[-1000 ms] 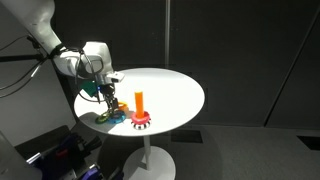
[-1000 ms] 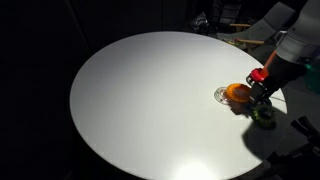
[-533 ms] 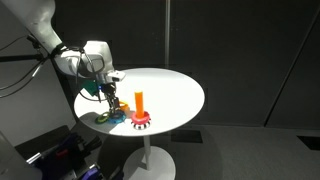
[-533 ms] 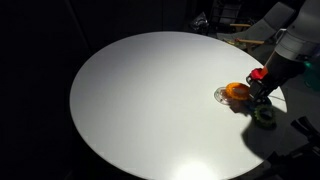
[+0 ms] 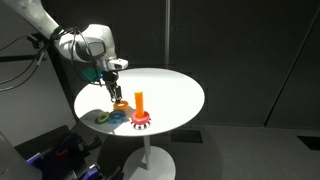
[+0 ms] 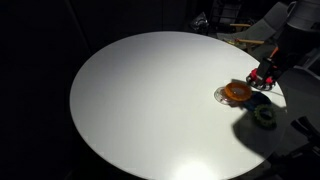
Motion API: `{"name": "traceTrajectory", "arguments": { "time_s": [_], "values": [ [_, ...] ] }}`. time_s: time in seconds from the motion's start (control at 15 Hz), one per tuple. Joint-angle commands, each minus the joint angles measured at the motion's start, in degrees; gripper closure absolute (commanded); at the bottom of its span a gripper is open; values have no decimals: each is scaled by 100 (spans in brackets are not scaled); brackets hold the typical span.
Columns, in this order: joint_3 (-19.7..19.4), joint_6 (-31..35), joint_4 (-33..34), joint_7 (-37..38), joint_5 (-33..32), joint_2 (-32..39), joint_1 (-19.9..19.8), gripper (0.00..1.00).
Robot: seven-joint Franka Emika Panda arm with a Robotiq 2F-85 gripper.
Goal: Put the black and white ring on the stack
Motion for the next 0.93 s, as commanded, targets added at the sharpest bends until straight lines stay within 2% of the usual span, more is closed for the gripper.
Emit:
{"name": "traceTrajectory", "arguments": {
  "time_s": [0.0,0.33,0.87],
  "values": [
    [-138,-731,275,-297,-23,-466,-179,59],
    [-339,-1259,747,-423,-173,-575,-517,59],
    [-541,-1425,1207,-401,-312,-463,-822,59]
  ]
}}
